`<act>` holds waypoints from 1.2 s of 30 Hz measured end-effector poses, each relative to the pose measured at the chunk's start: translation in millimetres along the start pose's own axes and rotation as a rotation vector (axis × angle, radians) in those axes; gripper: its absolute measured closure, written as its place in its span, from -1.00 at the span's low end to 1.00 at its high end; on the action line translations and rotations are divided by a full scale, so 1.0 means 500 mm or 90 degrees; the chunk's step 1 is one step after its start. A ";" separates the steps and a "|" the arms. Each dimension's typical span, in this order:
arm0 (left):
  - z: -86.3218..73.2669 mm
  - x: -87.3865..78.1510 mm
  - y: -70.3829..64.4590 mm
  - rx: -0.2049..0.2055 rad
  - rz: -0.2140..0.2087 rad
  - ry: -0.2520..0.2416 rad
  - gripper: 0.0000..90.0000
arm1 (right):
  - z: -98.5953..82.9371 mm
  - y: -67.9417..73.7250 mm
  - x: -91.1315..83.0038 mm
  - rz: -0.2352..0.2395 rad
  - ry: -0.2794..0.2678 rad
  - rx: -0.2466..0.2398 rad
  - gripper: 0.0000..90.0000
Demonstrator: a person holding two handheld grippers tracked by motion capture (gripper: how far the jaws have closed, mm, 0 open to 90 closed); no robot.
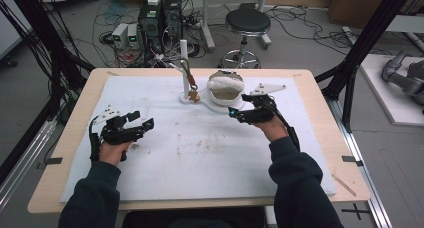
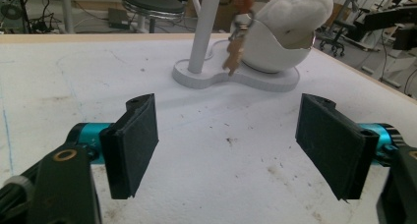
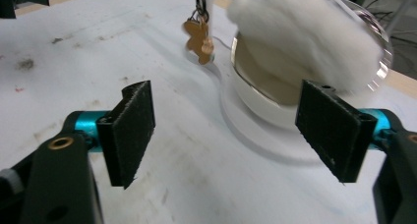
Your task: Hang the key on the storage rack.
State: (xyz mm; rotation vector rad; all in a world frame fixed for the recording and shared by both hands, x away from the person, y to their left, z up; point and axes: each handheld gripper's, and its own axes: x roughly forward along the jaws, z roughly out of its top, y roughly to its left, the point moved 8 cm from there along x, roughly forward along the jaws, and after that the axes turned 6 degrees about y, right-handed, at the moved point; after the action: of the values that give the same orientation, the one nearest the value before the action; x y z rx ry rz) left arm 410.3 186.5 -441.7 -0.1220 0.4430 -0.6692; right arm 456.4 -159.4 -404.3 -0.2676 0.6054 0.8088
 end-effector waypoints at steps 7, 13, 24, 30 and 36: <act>-0.002 0.007 -0.009 0.010 -0.008 0.005 -0.56 | -0.095 -0.027 -0.055 -0.031 -0.007 0.000 -0.52; -0.009 0.017 -0.022 0.027 -0.014 0.023 -0.56 | -0.176 -0.040 -0.094 -0.062 0.000 0.035 -0.53; -0.005 0.020 -0.024 0.033 -0.007 0.011 -0.53 | -0.236 -0.064 -0.129 -0.095 0.001 0.063 -0.53; -0.004 0.017 -0.027 0.037 -0.011 0.009 -0.53 | -0.234 -0.068 -0.137 -0.104 -0.012 0.072 -0.53; -0.004 0.016 -0.032 0.044 -0.013 0.013 -0.53 | -0.232 -0.066 -0.142 -0.112 -0.014 0.074 -0.53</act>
State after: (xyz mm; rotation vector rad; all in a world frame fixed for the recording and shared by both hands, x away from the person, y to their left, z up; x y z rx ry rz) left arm 405.7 169.1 -442.3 -0.0548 0.4379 -0.7054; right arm 396.2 -275.2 -454.9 -0.2027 0.5976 0.6048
